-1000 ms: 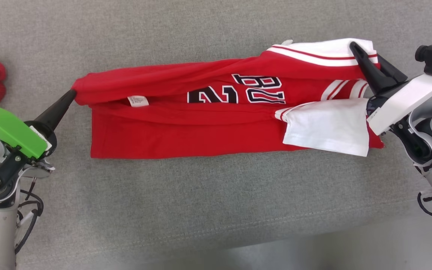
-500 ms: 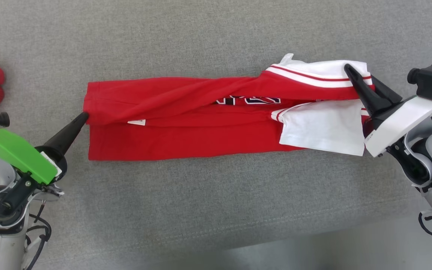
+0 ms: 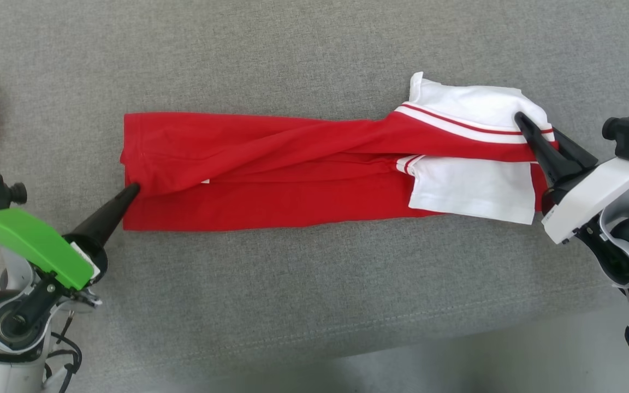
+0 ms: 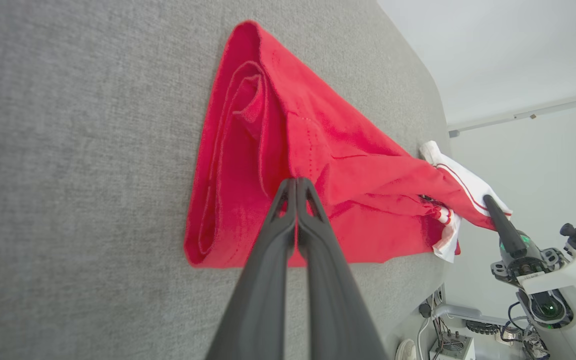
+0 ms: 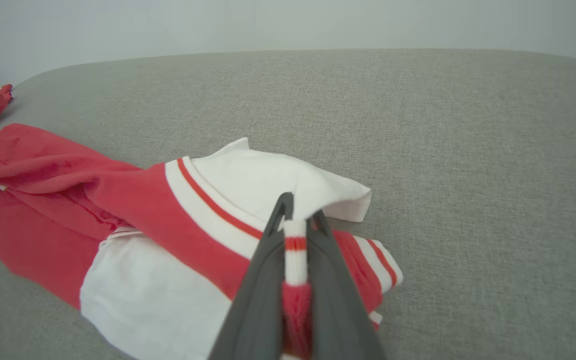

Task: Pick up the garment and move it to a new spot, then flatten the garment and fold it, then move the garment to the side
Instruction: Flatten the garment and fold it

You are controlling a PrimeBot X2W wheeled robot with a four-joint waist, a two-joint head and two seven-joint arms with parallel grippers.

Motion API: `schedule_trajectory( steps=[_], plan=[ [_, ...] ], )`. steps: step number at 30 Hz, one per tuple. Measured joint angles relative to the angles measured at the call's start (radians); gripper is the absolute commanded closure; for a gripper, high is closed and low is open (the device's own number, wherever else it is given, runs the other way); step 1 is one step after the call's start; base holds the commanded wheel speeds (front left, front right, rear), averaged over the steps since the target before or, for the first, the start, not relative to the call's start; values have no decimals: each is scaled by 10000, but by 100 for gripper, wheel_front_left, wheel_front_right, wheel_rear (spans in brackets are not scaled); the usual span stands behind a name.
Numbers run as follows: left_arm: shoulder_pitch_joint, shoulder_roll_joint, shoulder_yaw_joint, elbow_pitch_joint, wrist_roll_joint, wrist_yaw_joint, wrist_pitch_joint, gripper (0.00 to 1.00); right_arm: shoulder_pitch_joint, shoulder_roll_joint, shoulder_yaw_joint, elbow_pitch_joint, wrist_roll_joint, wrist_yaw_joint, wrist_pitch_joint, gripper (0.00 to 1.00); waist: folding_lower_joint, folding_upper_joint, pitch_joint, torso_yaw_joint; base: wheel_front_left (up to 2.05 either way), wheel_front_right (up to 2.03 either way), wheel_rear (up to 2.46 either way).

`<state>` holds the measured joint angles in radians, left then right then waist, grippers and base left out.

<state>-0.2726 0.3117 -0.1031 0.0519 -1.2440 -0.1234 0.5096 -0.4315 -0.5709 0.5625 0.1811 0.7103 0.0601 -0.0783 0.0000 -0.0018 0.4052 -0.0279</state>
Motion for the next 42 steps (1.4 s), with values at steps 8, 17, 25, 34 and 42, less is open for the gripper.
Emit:
schedule_trajectory(
  steps=[8, 17, 25, 34, 42],
  plan=[
    [328, -19, 65, -8, 8, 2, -123, 100, 105, -251, -96, -100, -77, -92, -2, 100, 0, 0, -87, 73, 0, 0, 0],
    [614, -38, 92, -79, 8, 15, -186, 100, 135, -387, -77, -412, -247, -102, 13, 100, 0, 0, -233, 94, 0, 0, 0],
    [734, -71, 40, -336, 100, 192, -178, 100, 426, -460, -23, -780, -236, -194, 192, 100, 0, 0, 126, 61, 0, 0, 0],
    [725, 142, 79, -98, 389, 196, -314, 100, 515, -562, 25, -702, -343, -355, 188, 100, 0, 0, 335, -31, 0, 0, 0],
    [728, 219, 50, 77, 445, 268, -322, 100, 639, -527, 88, -614, -339, -399, 188, 64, 0, 0, 134, -58, 0, 0, 0]
  ],
)
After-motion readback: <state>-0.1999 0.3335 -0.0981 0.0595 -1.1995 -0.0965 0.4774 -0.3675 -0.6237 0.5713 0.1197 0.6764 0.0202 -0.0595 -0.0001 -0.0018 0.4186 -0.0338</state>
